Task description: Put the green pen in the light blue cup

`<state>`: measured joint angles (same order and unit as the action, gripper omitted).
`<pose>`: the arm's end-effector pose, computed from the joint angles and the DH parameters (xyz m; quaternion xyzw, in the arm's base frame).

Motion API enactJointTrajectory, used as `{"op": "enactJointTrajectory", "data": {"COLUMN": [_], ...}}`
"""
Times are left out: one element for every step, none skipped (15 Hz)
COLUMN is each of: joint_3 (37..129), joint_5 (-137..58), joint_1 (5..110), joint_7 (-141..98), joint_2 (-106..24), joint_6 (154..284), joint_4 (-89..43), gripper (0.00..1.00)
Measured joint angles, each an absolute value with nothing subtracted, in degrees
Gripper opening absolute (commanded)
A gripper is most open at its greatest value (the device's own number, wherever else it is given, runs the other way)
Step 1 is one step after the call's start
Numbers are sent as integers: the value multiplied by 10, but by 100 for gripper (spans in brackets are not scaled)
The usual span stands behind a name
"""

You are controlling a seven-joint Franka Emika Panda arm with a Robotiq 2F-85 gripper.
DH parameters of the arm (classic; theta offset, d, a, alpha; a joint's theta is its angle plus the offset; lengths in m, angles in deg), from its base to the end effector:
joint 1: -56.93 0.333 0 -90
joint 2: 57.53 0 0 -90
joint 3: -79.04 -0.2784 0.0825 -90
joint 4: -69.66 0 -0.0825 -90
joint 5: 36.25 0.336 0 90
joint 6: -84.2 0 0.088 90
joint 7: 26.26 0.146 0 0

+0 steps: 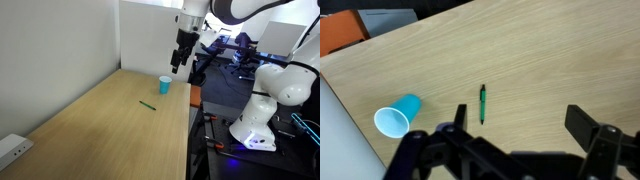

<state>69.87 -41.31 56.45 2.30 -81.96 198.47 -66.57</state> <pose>0.3939 0.0523 0.4291 0.9840 -0.1612 0.0406 0.0640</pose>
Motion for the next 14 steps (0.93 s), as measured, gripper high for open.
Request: {"op": "enactJointTrajectory", "data": {"joint_3": [703, 707, 712, 716, 720, 724, 727, 731, 734, 739, 744, 747, 748, 748], "joint_5": [-420, -423, -426, -428, -429, -431, -432, -434, -434, -434, -434, -434, -434, -434], "joint_1": [561, 557, 554, 550, 545, 540, 534, 529, 523, 519, 517, 516, 516, 516], "joint_7": [23, 23, 23, 23, 23, 23, 23, 23, 23, 22, 20, 18, 18, 18], "joint_2": [-819, -819, -819, -819, -818, -818, -817, -815, -811, -807, -803, -800, -799, -799], "joint_6": [2006, 2028, 2048, 2069, 2088, 2106, 2122, 2135, 2143, 2145, 2145, 2145, 2145, 2145], "joint_4": [-677, -687, -698, -708, -717, -725, -732, -737, -741, -742, -742, -742, -742, -742], "gripper": [100, 100, 100, 100, 100, 100, 100, 100, 100, 100, 100, 100, 100, 100]}}
